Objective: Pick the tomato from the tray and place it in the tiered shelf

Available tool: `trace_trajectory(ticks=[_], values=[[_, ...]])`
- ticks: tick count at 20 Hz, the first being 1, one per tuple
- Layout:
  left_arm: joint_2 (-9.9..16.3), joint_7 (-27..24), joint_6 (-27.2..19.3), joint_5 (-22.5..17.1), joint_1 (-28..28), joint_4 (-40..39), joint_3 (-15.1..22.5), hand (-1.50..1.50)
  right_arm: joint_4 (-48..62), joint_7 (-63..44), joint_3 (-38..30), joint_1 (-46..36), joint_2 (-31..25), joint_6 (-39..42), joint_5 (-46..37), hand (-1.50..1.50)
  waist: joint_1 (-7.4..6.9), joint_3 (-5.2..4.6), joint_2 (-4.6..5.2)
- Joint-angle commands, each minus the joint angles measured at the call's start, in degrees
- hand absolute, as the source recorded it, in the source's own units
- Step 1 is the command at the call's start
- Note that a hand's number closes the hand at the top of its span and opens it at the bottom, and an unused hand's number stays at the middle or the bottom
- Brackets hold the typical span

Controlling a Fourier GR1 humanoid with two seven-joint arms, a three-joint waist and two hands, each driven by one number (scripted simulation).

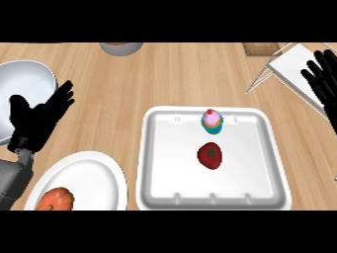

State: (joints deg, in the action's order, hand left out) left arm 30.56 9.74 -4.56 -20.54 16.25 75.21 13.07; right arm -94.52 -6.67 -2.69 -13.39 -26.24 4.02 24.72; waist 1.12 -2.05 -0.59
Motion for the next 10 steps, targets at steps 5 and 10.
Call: trace_trajectory(ticks=[5,10], values=[[-1.7,-3.8,-5.5,-0.1,1.1,3.5,-5.2,0.0,-4.1,0.8,-3.8,5.0,0.7,-22.6,-19.2,1.5,-0.08,1.86,-0.02],[-3.4,-3.8,-5.9,-2.1,-0.5,4.3,-6.2,0.0,-4.8,-3.4,-6.2,12.1,14.4,-38.8,-19.2,-1.5,0.53,2.0,0.0]])
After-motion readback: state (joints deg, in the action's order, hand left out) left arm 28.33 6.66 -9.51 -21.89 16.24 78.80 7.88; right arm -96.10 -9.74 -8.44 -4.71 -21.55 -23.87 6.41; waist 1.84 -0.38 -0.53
